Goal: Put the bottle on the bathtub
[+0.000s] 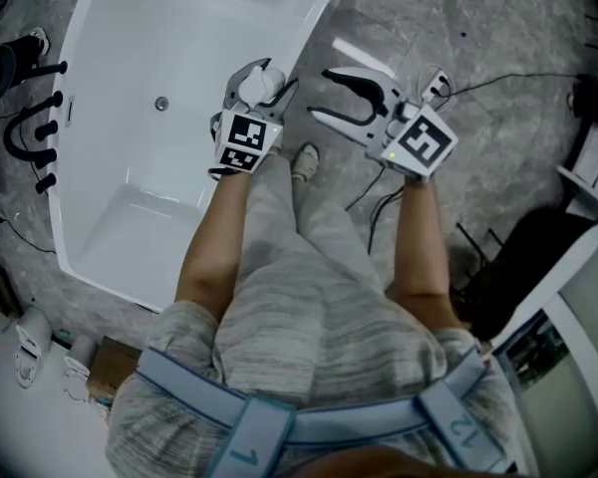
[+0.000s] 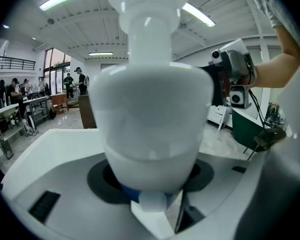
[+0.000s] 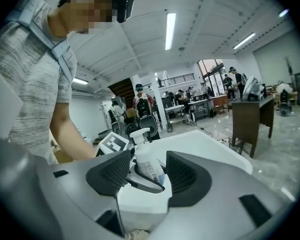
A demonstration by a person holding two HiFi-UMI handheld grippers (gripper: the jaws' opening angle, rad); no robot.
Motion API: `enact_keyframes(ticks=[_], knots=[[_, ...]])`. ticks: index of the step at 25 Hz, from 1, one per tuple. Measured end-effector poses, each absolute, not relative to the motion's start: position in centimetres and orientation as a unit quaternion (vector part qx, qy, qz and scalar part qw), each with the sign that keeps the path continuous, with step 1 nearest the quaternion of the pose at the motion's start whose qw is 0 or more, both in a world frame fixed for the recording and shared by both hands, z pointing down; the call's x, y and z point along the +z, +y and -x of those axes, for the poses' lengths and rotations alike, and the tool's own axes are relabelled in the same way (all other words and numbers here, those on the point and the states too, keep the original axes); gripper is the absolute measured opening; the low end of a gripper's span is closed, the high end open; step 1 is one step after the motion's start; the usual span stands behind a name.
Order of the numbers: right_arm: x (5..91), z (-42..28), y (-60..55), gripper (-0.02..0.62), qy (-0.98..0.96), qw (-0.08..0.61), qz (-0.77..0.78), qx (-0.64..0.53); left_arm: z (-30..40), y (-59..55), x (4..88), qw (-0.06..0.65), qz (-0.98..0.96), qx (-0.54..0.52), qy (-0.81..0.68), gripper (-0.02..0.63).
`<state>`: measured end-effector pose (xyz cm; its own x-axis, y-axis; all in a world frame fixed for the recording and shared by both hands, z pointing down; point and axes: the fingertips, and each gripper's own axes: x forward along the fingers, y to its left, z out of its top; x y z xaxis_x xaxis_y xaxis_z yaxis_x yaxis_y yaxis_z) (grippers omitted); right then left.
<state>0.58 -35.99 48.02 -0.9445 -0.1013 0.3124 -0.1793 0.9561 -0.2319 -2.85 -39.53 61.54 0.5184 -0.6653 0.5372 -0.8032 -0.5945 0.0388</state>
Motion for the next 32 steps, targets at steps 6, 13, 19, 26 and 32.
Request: enact_keyframes(ticks=[6,13,19,26,32], knots=[[50.9,-1.9,-36.5,0.222,-0.972,0.138,-0.114,0.153,1.6,-40.3,65.8,0.151,-0.856,0.245,-0.430,0.241],[53.9,-2.9,-37.3,0.222,-0.964,0.131,-0.157,0.172,0.1,-41.3,68.5,0.151,-0.859,0.246,-0.423,0.241],[55.8,-3.8,-38.1,0.222,-0.954,0.118,-0.203,0.188,-0.2,-41.9,71.4,0.148,-0.860,0.253,-0.419,0.241],[59.3,-5.0,-38.5,0.222,-0.937,0.116,-0.251,0.212,-0.5,-42.3,74.6,0.127,-0.863,0.269,-0.407,0.241],[65.4,-6.8,-41.9,0.222,-0.893,0.152,-0.366,0.214,-0.6,-43.1,76.0,0.129,-0.861,0.265,-0.415,0.241]])
